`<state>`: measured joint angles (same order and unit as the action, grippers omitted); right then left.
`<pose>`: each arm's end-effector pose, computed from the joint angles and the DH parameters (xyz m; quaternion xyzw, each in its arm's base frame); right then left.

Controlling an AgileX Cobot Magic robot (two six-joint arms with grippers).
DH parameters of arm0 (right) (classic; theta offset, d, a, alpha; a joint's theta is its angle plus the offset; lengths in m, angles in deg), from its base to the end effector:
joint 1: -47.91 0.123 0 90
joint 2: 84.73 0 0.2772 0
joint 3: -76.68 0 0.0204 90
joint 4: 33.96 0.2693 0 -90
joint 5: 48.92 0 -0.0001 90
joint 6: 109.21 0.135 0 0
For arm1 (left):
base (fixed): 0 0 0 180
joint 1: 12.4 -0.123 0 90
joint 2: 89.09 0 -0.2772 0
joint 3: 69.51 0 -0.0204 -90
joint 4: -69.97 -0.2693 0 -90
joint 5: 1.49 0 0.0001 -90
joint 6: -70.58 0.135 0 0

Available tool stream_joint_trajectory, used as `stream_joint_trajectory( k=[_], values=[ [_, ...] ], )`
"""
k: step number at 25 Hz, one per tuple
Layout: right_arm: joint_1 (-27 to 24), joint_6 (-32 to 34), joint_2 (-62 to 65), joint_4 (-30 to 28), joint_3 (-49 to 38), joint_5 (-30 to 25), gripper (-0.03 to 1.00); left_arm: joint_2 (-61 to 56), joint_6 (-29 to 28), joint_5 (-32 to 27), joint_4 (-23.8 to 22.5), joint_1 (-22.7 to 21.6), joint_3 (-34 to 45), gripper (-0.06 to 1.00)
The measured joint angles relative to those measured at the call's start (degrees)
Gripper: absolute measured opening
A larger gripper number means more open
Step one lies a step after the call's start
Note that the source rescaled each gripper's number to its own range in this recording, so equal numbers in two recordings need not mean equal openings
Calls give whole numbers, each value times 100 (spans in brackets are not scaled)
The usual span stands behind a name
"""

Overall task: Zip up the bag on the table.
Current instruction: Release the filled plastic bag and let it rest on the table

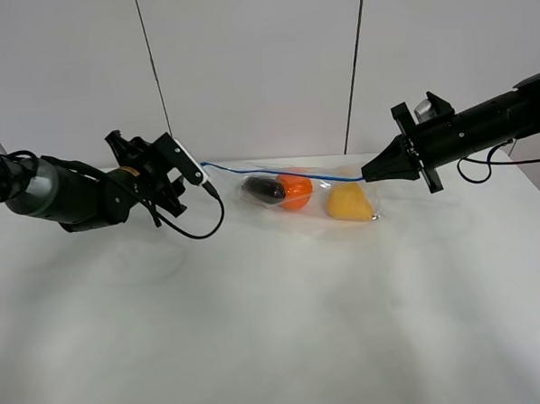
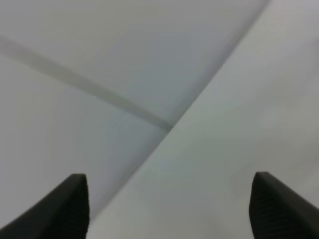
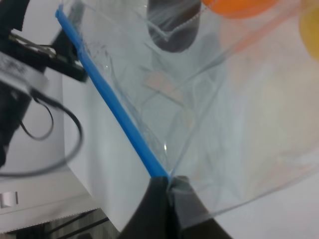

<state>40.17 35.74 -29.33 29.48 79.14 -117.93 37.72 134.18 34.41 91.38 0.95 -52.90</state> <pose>0.4186 0.0569 0.1518 0.0286 0.8782 0.4680 0.0946 0.4613 -0.0798 0.0968 0.3477 0.7360 0.2456 0.5264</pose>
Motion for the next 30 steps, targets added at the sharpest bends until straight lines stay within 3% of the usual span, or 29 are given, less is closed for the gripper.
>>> stream_joint_trajectory(
  k=[3, 6, 9, 15, 18, 21, 25, 30],
  values=[
    [0, 0, 0, 0, 0, 0, 0, -6, -834, -207, 243, -389, -100, 91],
    [0, 0, 0, 0, 0, 0, 0, -80, -1697, -1140, 334, -714, -340, 91],
    [0, 0, 0, 0, 0, 0, 0, -130, -2622, -2639, 338, -908, -801, 91],
    [0, 0, 0, 0, 0, -5, 0, -136, -3145, -6413, 338, -1227, -2019, 91],
    [0, -5, 0, 0, 0, -5, 0, -136, -3695, -7589, 333, -1379, -2541, 91],
    [0, -20, 0, 0, 0, -5, 0, -140, -4282, -8449, 194, -1525, -2977, 91],
    [0, -38, 0, 0, 0, -5, 0, -160, -4884, -9431, -513, -1578, -3474, 90],
    [0, -65, 0, -4, 0, -5, 0, -203, -5315, -10225, -839, -1578, -3799, 90]
  ],
)
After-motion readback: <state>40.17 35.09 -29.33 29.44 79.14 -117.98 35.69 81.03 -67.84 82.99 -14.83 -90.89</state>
